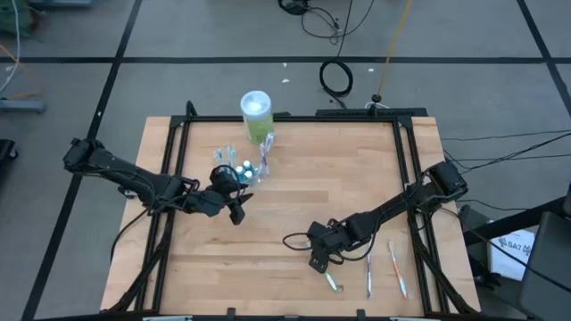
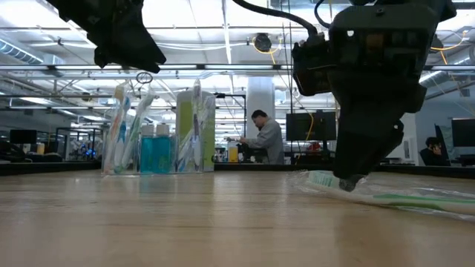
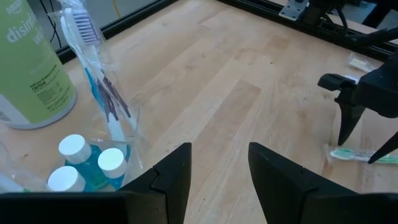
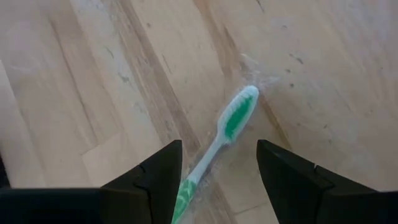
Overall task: Pick & Place toothbrushing station
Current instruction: Put the green toothbrush into the transparent organizer
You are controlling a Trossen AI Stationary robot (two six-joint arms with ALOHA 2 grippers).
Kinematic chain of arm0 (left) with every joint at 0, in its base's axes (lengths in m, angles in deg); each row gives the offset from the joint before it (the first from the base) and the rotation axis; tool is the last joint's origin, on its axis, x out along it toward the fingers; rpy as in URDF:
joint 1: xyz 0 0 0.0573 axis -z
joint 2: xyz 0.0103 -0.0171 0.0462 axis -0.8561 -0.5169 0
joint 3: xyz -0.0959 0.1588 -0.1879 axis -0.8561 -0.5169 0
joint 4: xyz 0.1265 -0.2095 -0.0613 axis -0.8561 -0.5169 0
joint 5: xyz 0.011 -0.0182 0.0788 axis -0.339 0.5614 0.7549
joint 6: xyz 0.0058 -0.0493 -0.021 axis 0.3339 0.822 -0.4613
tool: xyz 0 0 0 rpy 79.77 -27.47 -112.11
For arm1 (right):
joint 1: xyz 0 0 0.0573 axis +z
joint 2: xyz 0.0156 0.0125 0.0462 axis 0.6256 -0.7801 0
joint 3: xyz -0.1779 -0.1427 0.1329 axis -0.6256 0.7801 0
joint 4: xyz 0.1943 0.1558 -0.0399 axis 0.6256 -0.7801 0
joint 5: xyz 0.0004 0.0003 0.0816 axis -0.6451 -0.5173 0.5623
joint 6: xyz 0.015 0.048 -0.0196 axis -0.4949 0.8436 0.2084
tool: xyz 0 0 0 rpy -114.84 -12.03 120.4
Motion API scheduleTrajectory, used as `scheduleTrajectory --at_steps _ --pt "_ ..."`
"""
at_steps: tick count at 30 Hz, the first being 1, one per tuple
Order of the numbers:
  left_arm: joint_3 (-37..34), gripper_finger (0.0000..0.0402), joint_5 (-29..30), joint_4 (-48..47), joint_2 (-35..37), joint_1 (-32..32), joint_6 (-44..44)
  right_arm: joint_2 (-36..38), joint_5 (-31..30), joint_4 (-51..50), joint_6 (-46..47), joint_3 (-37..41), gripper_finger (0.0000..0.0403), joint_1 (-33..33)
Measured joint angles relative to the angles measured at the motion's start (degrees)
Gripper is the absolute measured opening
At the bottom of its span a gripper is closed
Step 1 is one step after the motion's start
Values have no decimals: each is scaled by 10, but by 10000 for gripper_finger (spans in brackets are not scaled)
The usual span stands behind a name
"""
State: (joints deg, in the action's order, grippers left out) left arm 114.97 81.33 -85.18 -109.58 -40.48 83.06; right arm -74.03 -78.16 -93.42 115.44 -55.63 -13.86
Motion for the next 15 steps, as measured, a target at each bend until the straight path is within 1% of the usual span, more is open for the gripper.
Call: scheduleTrajectory --at_steps 2,5,15 --pt "0 166 0 0 0 0 0 0 0 -1 -7 0 194 0" --pt "0 166 0 0 0 0 0 0 1 -1 -9 0 173 0" --pt "0 166 0 0 0 0 1 0 1 -1 -34 0 69 -1"
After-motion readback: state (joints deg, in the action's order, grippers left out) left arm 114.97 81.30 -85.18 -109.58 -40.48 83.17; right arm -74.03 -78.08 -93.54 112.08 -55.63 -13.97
